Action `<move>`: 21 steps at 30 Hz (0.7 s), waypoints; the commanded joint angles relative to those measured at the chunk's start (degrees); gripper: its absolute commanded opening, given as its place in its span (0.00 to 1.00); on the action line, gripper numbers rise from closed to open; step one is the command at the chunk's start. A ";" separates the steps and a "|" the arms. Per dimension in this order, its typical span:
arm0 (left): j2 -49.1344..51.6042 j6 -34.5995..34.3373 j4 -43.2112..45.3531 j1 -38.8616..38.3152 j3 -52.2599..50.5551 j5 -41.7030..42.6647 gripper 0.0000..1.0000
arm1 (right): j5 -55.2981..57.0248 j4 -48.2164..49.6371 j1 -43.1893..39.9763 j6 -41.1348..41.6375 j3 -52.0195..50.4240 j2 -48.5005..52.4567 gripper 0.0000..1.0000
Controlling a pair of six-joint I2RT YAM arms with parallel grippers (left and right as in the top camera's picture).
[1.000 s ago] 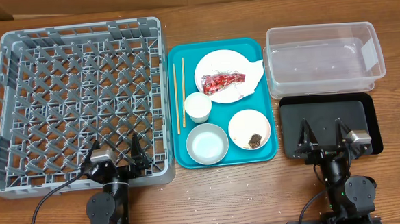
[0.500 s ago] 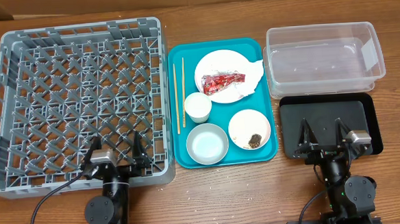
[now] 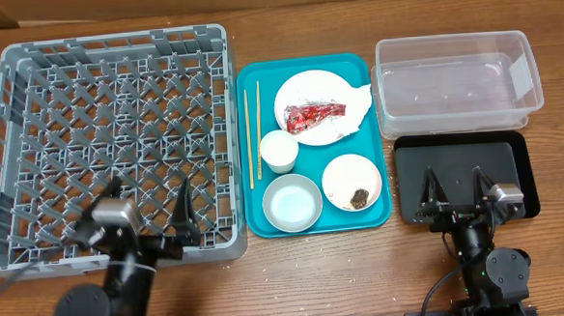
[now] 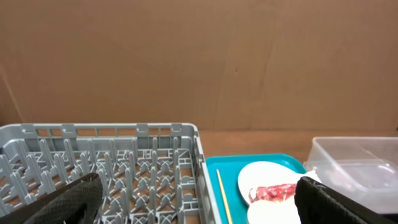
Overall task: Sort waste into correct bins and load items into the dishwasher
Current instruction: 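Raise the right gripper and move it over the white plate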
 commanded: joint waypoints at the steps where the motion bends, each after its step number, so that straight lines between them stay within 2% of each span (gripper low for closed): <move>1: 7.50 0.24 -2.21 0.57 8.68 2.84 1.00 | 0.52 0.35 -0.22 -0.17 -0.61 -0.61 1.00; 6: 15.82 -4.24 -6.34 0.57 17.70 6.73 1.00 | 0.57 0.68 -0.22 -0.09 -0.61 -0.61 1.00; 10: 20.74 -6.12 -6.36 0.57 22.14 9.68 1.00 | -0.87 0.13 -0.15 1.55 -0.61 -0.61 1.00; 13: 22.21 -6.10 -5.46 0.57 23.15 10.56 1.00 | -7.54 0.13 -0.15 1.64 -0.61 -0.33 1.00; 18: 23.43 -5.88 -6.62 0.57 23.08 10.05 1.00 | -15.61 7.39 -0.15 3.72 -0.44 -0.33 1.00; 21: 24.15 -5.88 -6.86 0.57 23.08 10.10 1.00 | -17.53 7.10 -0.15 3.72 1.05 -0.33 1.00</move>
